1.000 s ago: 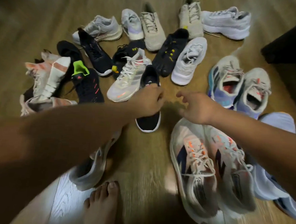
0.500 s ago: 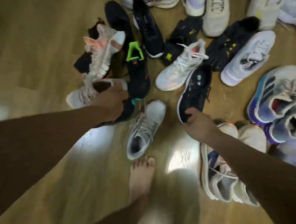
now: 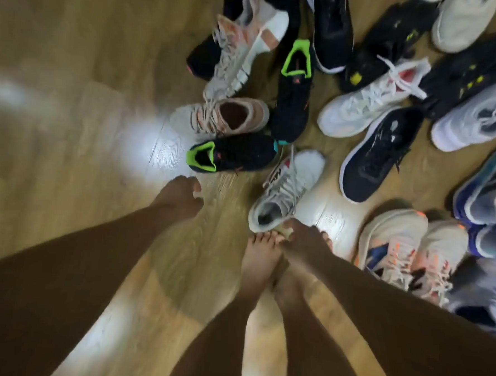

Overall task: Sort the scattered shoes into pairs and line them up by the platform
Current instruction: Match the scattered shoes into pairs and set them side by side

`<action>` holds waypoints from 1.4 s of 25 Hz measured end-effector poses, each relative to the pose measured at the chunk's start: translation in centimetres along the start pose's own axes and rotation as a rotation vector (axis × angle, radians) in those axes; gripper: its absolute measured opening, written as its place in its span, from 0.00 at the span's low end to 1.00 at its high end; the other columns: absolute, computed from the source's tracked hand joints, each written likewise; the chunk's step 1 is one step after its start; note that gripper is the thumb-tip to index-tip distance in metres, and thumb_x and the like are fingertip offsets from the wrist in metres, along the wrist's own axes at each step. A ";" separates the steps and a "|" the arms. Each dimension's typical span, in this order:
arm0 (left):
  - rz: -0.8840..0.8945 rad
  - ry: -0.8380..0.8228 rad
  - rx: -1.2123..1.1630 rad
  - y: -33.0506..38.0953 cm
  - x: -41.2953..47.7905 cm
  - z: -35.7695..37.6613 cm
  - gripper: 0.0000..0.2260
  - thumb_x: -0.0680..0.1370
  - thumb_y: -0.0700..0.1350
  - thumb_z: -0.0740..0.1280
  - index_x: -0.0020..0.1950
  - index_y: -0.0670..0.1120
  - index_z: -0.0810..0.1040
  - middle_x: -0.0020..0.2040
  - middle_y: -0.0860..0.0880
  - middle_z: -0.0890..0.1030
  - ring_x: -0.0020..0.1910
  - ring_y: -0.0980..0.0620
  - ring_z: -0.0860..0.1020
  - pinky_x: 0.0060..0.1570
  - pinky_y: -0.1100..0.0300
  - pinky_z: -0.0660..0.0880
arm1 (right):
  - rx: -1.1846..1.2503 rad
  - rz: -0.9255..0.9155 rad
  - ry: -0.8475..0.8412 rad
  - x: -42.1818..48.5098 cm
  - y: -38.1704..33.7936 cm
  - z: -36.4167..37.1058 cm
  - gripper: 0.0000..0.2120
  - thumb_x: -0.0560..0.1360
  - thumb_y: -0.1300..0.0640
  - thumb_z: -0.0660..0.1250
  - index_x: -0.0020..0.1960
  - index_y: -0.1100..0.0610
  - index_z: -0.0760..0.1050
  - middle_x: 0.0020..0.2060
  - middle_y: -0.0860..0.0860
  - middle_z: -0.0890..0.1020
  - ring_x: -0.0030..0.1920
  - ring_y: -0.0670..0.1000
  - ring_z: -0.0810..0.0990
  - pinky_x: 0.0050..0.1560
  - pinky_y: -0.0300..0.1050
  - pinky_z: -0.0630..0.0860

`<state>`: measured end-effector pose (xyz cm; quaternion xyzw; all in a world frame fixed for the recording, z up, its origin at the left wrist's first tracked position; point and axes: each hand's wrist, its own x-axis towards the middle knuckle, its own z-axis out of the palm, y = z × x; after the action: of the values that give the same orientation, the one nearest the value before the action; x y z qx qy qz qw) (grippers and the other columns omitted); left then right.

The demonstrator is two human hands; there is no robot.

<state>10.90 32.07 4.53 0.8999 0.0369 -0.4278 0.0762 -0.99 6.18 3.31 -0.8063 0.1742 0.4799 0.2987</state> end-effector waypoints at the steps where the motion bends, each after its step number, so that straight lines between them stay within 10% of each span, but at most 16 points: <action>1: -0.005 -0.011 0.009 0.8 -0.3 0.3 0.13 0.76 0.46 0.65 0.60 0.47 0.77 0.60 0.46 0.74 0.57 0.47 0.75 0.51 0.59 0.69 | -0.076 0.017 -0.004 0.0 0.2 -0.5 0.16 0.75 0.49 0.61 0.62 0.46 0.70 0.54 0.54 0.77 0.57 0.58 0.74 0.53 0.47 0.70; 10: -0.064 -0.012 -0.139 9.0 -0.5 -1.3 0.17 0.76 0.46 0.64 0.64 0.47 0.73 0.59 0.46 0.77 0.48 0.47 0.78 0.43 0.60 0.71 | -0.250 -0.021 -0.119 -0.8 4.3 -10.6 0.08 0.75 0.52 0.61 0.53 0.46 0.73 0.55 0.51 0.81 0.52 0.52 0.80 0.48 0.43 0.74; 16: -0.229 0.096 -0.285 7.6 6.2 -1.3 0.26 0.78 0.54 0.63 0.72 0.44 0.64 0.52 0.41 0.78 0.42 0.43 0.79 0.34 0.57 0.74 | -0.270 -0.192 -0.003 7.4 -0.9 -16.9 0.27 0.75 0.59 0.66 0.72 0.51 0.64 0.55 0.56 0.80 0.45 0.53 0.79 0.40 0.42 0.74; 20: -0.178 -0.044 -0.308 5.5 10.1 0.0 0.19 0.77 0.54 0.67 0.59 0.40 0.77 0.52 0.39 0.82 0.50 0.39 0.81 0.52 0.48 0.79 | -0.261 -0.364 0.459 15.9 -7.5 -21.1 0.34 0.72 0.61 0.67 0.75 0.54 0.59 0.67 0.59 0.70 0.57 0.60 0.75 0.53 0.50 0.74; 25: -0.072 0.056 -0.476 1.9 10.2 1.7 0.16 0.77 0.53 0.68 0.39 0.42 0.74 0.34 0.46 0.76 0.36 0.47 0.75 0.34 0.55 0.68 | -0.713 -0.197 0.429 21.9 -11.6 -20.0 0.28 0.75 0.44 0.67 0.70 0.56 0.67 0.64 0.64 0.72 0.65 0.66 0.65 0.60 0.60 0.72; 29: -0.081 -0.010 -0.484 -1.8 8.0 1.1 0.19 0.76 0.50 0.70 0.32 0.46 0.64 0.29 0.49 0.67 0.29 0.52 0.67 0.30 0.57 0.62 | -0.547 -0.244 0.527 17.0 -10.5 -18.9 0.22 0.76 0.48 0.66 0.66 0.58 0.72 0.60 0.65 0.75 0.64 0.67 0.68 0.58 0.61 0.72; 35: -0.027 -0.047 -0.167 -7.1 6.0 -1.5 0.14 0.77 0.48 0.67 0.62 0.46 0.77 0.47 0.45 0.79 0.49 0.43 0.79 0.43 0.56 0.73 | -0.473 -0.633 0.497 6.9 -12.0 -15.3 0.14 0.69 0.63 0.70 0.55 0.62 0.80 0.48 0.60 0.82 0.53 0.63 0.75 0.49 0.54 0.76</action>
<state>14.89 39.31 0.00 0.8796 0.0827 -0.4451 0.1463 19.32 5.42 6.56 -0.9563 -0.1282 0.1840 0.1875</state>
